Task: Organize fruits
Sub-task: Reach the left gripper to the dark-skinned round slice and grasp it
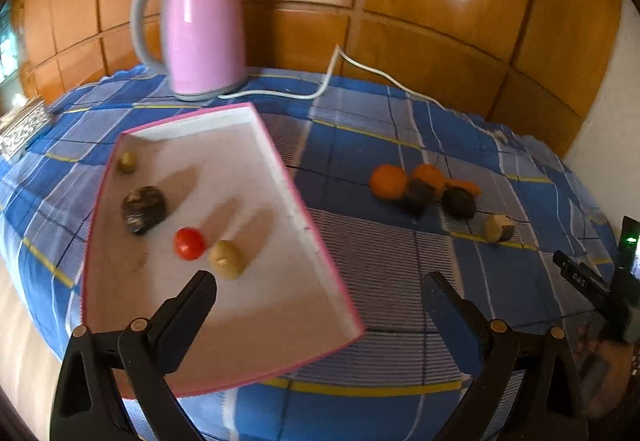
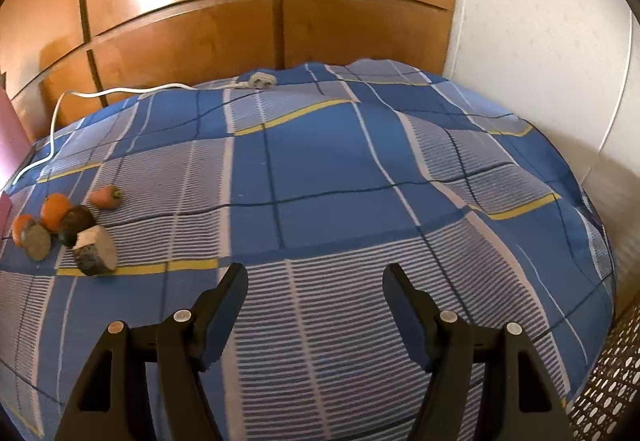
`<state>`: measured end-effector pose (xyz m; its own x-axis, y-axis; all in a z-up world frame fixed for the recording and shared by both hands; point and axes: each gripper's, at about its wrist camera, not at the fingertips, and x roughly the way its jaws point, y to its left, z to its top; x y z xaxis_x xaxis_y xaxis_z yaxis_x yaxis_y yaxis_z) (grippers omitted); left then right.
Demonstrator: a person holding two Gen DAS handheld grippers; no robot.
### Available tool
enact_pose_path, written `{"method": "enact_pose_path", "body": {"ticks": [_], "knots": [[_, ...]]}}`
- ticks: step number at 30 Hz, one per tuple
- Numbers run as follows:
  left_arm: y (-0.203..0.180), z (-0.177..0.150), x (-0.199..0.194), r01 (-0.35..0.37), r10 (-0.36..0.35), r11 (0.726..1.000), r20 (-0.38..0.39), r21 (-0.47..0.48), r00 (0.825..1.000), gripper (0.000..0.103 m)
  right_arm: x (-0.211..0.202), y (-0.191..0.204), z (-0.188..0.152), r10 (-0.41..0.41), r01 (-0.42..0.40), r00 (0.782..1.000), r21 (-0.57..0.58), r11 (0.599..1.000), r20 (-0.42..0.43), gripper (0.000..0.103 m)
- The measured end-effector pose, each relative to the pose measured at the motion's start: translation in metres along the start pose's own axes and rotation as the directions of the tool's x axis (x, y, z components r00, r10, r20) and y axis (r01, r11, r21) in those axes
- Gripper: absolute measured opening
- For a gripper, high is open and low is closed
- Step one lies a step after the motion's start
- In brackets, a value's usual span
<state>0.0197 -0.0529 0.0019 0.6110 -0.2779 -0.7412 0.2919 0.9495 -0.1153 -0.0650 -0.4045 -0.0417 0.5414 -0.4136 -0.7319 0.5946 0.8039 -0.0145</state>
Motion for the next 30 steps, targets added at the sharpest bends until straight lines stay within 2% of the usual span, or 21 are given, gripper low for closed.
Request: {"method": "enact_pose_path", "body": {"ticks": [5,7,13,18,23,25,27,30], "knots": [[-0.020,0.015,0.017,0.021,-0.020,0.999,-0.048,0.027,0.999,0.100,0.004,-0.007,0.001,-0.017,0.017,1.000,0.015,1.000,0.004,0.071],[-0.029,0.018,0.025,0.048,-0.045,0.998,-0.063,0.040,0.997,0.088,0.006,-0.009,0.000,-0.017,0.017,1.000,0.019,1.000,0.002,0.071],[-0.057,0.034,0.058,0.112,-0.102,0.989,-0.111,0.094,0.989,0.067,0.010,-0.010,-0.002,-0.003,0.003,1.000,0.026,1.000,0.000,0.071],[-0.075,0.040,0.092,0.137,-0.118,0.983,-0.157,0.119,0.981,0.062,0.012,-0.011,-0.002,0.009,-0.009,1.000,0.033,0.999,0.003,0.071],[-0.084,0.045,0.115,0.145,-0.124,0.982,-0.166,0.124,0.978,0.061,0.012,-0.011,-0.003,0.017,-0.017,1.000,0.031,0.999,0.007,0.071],[-0.087,0.047,0.121,0.147,-0.127,0.981,-0.160,0.123,0.979,0.055,0.013,-0.011,-0.003,0.020,-0.020,1.000,0.032,0.999,0.010,0.072],[-0.089,0.046,0.126,0.161,-0.139,0.979,-0.170,0.124,0.976,0.041,0.014,-0.011,-0.003,0.025,-0.026,1.000,0.033,0.999,0.013,0.074],[-0.093,0.040,0.124,0.198,-0.172,0.970,-0.174,0.144,0.970,0.035,0.014,-0.010,-0.004,0.028,-0.028,0.999,0.029,0.999,0.017,0.075]]}}
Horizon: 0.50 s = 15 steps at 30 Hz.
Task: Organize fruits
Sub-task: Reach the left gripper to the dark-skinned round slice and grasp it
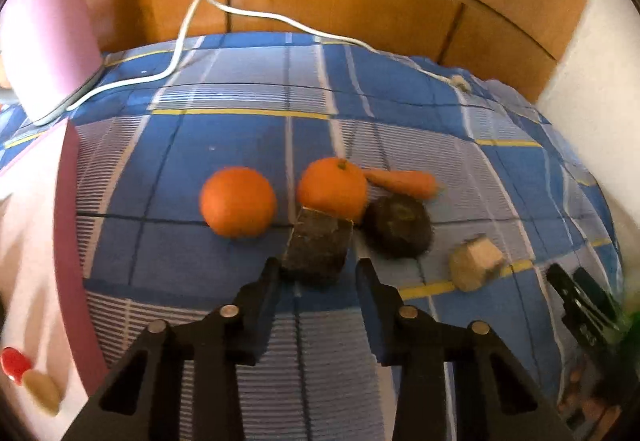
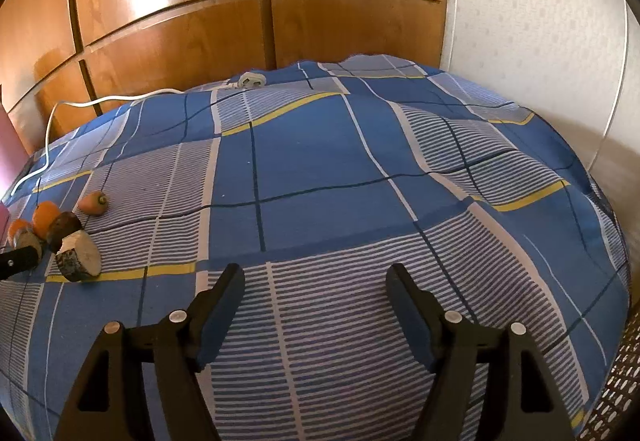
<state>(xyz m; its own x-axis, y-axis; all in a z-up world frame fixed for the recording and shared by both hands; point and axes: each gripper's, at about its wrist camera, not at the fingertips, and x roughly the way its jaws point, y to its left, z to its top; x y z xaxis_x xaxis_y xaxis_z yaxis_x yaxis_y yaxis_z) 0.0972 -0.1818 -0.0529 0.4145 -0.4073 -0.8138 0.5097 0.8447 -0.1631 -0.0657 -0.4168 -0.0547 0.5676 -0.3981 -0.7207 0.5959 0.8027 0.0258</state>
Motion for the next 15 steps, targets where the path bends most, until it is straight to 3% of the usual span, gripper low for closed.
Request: {"method": "enact_pose_path", "body": {"ticks": [2,6,8,10,15], "knots": [[-0.0020,-0.0053,-0.0041,0.029,-0.029,1.000,-0.004,0.007,1.000,0.032,0.0002,0.0001,-0.0003,0.000,0.000,1.000,0.000,1.000,0.002,0.075],[-0.0006,-0.0080,-0.0060,0.022,-0.022,1.000,-0.003,-0.005,1.000,0.032,-0.0001,0.0003,-0.0012,0.000,0.000,1.000,0.000,1.000,0.007,0.076],[-0.0001,-0.0053,-0.0038,0.021,-0.021,1.000,-0.006,-0.017,1.000,0.039,0.0000,0.0009,-0.0015,-0.002,0.002,1.000,-0.002,1.000,0.009,0.076],[-0.0008,-0.0037,-0.0038,0.010,-0.010,1.000,-0.003,-0.021,1.000,0.053,0.0003,0.0009,-0.0015,-0.002,0.002,1.000,-0.002,1.000,0.008,0.076],[0.0029,-0.0005,-0.0045,0.010,-0.010,0.997,-0.004,-0.078,1.000,0.065,0.0002,0.0010,-0.0014,-0.002,0.002,1.000,-0.002,1.000,0.009,0.076]]}}
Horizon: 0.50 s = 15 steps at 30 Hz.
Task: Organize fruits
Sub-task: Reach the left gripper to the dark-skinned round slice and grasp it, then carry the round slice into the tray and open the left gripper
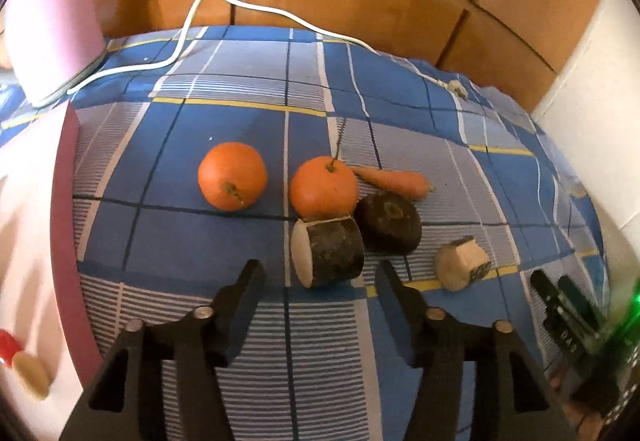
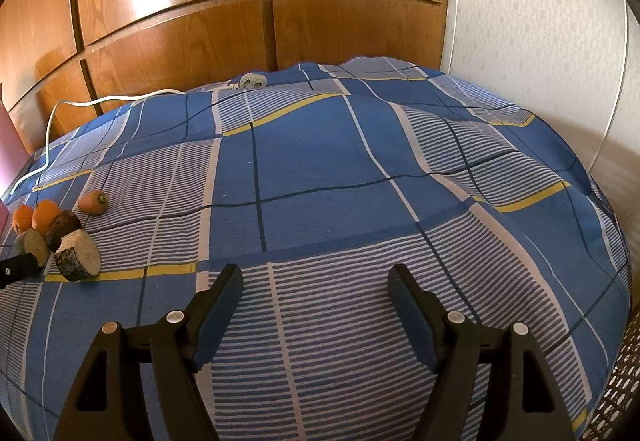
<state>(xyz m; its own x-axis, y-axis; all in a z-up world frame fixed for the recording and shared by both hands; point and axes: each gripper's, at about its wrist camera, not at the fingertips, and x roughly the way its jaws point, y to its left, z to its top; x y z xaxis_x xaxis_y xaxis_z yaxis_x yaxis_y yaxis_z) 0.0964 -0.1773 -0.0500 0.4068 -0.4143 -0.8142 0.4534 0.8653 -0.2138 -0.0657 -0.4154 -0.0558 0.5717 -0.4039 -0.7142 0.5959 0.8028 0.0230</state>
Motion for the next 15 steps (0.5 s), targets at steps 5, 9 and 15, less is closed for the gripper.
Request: {"method": "enact_pose_path", "body": {"ticks": [5,9,15], "knots": [[-0.002,0.005,0.008,-0.046,0.046,0.999,0.002,-0.006,0.999,0.063,0.000,0.000,0.000,-0.001,0.001,1.000,-0.002,1.000,0.001,0.076],[-0.007,0.001,0.007,-0.020,0.020,0.999,0.007,0.031,1.000,0.032,0.000,0.000,0.000,-0.001,0.001,1.000,-0.002,1.000,0.004,0.077],[-0.007,-0.020,-0.014,0.025,-0.025,0.999,0.012,0.029,1.000,0.029,-0.001,0.000,0.000,-0.001,0.001,1.000,-0.002,1.000,0.006,0.077]]}}
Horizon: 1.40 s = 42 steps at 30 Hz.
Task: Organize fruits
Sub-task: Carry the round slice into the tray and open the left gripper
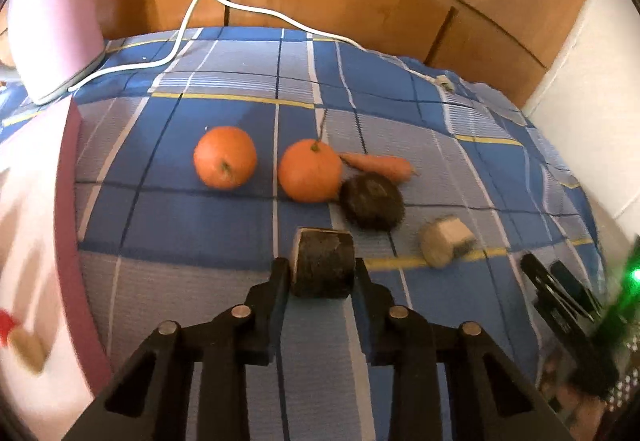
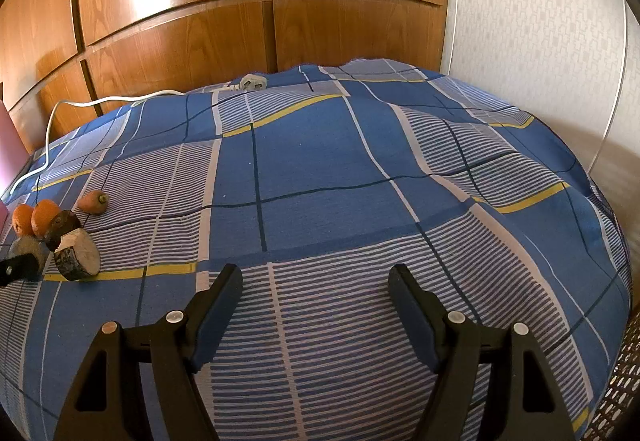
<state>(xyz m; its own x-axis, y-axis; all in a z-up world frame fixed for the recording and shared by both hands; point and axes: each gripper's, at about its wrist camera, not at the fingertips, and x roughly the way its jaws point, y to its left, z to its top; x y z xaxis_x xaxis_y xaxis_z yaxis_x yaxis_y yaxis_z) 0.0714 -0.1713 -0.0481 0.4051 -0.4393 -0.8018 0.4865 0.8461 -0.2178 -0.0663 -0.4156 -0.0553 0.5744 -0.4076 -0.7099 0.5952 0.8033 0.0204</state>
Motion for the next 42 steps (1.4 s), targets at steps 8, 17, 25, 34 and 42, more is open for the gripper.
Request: {"method": "enact_pose_path", "body": {"ticks": [8,17,25,34,42], "knots": [[0.012,-0.026,-0.050,0.043,-0.040,0.998,0.059,-0.046,0.997,0.029,0.000,0.001,0.001,-0.005,0.005,1.000,-0.004,1.000,-0.002,0.077],[0.064,-0.038,-0.103,0.001,0.030,0.982,0.164,-0.187,0.986,0.027,0.002,0.002,0.002,-0.010,0.010,1.000,-0.009,1.000,-0.015,0.077],[0.121,-0.049,-0.134,-0.039,0.112,0.951,0.225,-0.305,0.968,0.019,0.004,0.005,0.006,-0.032,0.031,0.998,-0.018,0.999,-0.055,0.078],[0.107,-0.056,-0.137,0.002,0.047,0.977,0.224,-0.212,0.974,0.018,0.007,0.006,0.007,-0.059,0.057,0.996,-0.022,0.998,-0.067,0.083],[0.048,-0.049,-0.108,0.064,-0.066,0.998,0.120,0.021,0.991,0.056,0.007,0.006,0.007,-0.058,0.057,0.996,-0.018,0.998,-0.066,0.083]]}}
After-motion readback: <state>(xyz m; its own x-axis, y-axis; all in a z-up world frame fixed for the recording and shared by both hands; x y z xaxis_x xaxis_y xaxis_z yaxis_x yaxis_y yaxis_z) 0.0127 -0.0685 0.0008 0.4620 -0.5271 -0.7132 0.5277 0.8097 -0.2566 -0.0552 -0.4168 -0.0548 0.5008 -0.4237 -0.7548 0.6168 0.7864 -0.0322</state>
